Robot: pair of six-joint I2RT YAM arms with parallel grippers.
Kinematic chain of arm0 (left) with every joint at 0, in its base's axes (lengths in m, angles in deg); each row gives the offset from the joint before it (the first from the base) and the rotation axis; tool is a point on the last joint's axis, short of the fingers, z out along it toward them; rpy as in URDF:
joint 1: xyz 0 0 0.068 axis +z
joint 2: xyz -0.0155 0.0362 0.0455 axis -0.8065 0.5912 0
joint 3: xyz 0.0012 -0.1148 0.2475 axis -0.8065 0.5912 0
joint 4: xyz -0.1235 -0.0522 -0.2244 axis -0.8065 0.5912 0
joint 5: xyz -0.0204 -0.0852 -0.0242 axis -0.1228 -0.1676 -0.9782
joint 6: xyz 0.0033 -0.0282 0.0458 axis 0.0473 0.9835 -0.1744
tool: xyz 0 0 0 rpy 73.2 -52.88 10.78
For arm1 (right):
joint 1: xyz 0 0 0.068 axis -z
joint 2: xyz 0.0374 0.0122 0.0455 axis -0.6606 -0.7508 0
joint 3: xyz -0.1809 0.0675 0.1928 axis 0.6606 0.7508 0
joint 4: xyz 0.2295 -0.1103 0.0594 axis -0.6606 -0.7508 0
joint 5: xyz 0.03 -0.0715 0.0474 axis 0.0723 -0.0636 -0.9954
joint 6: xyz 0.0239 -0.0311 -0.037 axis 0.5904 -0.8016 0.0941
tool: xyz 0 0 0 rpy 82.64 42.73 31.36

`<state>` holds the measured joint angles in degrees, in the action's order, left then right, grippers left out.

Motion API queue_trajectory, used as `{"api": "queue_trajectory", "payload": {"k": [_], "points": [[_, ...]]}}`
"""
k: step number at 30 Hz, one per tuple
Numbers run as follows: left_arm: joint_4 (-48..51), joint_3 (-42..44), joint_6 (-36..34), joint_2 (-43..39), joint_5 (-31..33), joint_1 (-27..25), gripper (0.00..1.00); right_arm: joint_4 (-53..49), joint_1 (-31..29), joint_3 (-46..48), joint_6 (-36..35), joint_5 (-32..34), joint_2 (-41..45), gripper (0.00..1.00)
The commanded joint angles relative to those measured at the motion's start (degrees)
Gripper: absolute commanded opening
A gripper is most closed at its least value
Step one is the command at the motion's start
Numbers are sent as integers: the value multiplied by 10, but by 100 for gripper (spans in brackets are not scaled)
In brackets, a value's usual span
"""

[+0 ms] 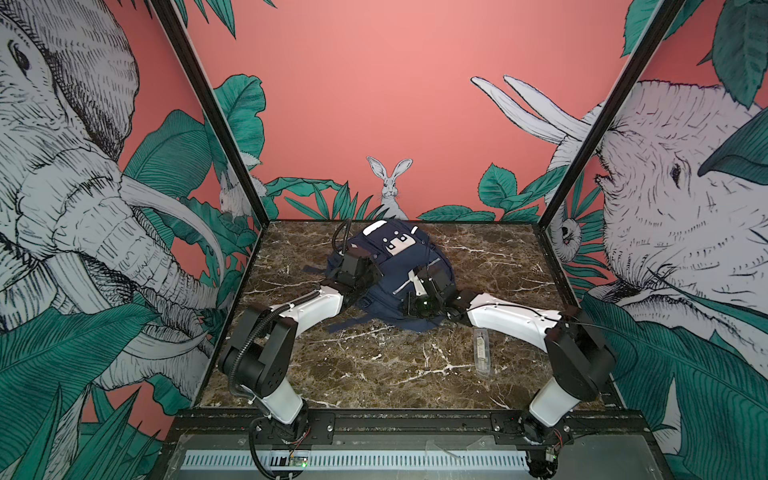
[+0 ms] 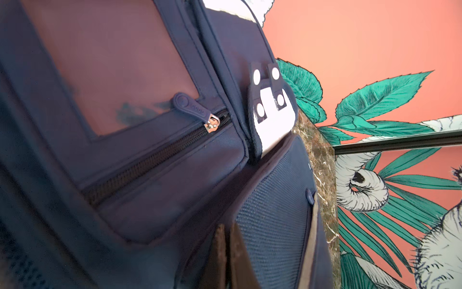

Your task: Pack the student bag

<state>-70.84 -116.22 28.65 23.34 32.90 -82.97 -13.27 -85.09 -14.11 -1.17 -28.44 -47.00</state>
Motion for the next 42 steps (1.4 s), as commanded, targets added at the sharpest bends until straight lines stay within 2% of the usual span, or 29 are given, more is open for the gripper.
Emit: {"api": "queue_trajectory", "payload": {"k": [1, 9, 11, 17, 19, 22, 26, 33, 42], "points": [[-4, -14, 7, -6, -11, -4, 0, -65, 3, -26, -68, 10, 17, 0], [-27, -7, 31, 4, -19, -11, 0, -13, 3, -56, -34, -58, -20, 0], [-24, -9, 30, 3, -20, -12, 0, -31, 3, -78, -48, -58, -36, 0], [-11, -4, 12, -15, -4, -11, 0, -192, 4, -124, -149, 52, -30, 0], [-9, -3, 12, -15, -7, -12, 0, -229, 4, -135, -174, 70, -26, 0], [-20, -6, 23, -2, -17, -12, 0, -175, 5, -115, -154, 13, -18, 0], [-25, -17, 23, 16, -21, -21, 0, -106, 5, -115, -110, -47, -57, 0], [-23, -20, 27, 25, -19, -27, 0, -43, 2, -139, -58, -67, -91, 0], [-22, -16, 25, 15, -15, -36, 0, -43, 8, -208, -41, -50, -140, 0]]}}
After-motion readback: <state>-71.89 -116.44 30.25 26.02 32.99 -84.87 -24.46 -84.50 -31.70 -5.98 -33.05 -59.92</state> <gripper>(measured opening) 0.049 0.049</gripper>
